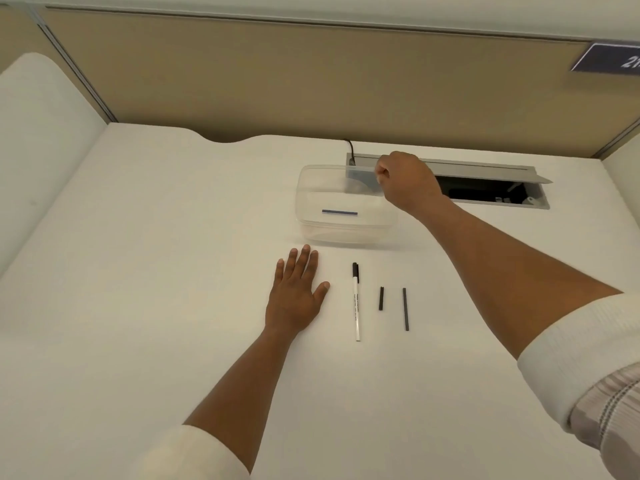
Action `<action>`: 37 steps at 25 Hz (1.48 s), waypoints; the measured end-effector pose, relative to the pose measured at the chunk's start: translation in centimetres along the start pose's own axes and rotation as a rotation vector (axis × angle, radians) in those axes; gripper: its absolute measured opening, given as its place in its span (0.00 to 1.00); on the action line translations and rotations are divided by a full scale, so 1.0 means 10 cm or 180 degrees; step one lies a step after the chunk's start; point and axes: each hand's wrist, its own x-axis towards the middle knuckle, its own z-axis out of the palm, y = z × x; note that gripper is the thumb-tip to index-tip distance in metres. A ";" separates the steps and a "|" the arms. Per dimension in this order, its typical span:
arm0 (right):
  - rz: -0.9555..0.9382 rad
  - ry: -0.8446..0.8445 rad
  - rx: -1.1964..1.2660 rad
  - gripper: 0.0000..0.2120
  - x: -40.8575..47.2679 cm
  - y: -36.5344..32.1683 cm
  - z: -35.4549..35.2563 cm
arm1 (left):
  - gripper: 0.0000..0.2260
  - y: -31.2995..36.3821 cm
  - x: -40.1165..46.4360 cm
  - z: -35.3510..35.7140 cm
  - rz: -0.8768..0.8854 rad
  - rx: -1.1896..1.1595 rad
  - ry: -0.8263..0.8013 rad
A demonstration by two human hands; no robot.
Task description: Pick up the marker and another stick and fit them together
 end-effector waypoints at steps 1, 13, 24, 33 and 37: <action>0.0069 0.0139 0.0112 0.08 -0.11 0.05 -0.04 | 0.30 0.00 -0.01 0.00 -0.0012 0.0003 -0.0053; 0.0951 0.0232 0.0324 0.18 -2.09 0.38 0.54 | 0.31 0.09 -0.24 -0.04 -0.0103 0.0071 -0.0591; 0.1121 -0.0309 0.0230 0.23 -2.70 0.34 0.80 | 0.32 0.19 -0.71 0.00 -0.0163 -0.0045 -0.0558; 0.1041 -0.0602 -0.0229 0.27 -2.92 0.31 0.97 | 0.31 0.32 -0.87 -0.06 -0.0294 -0.0020 -0.0624; 0.1050 -0.0614 -0.0167 0.27 -2.93 0.32 1.01 | 0.32 0.39 -0.86 -0.10 -0.0052 -0.0191 -0.0447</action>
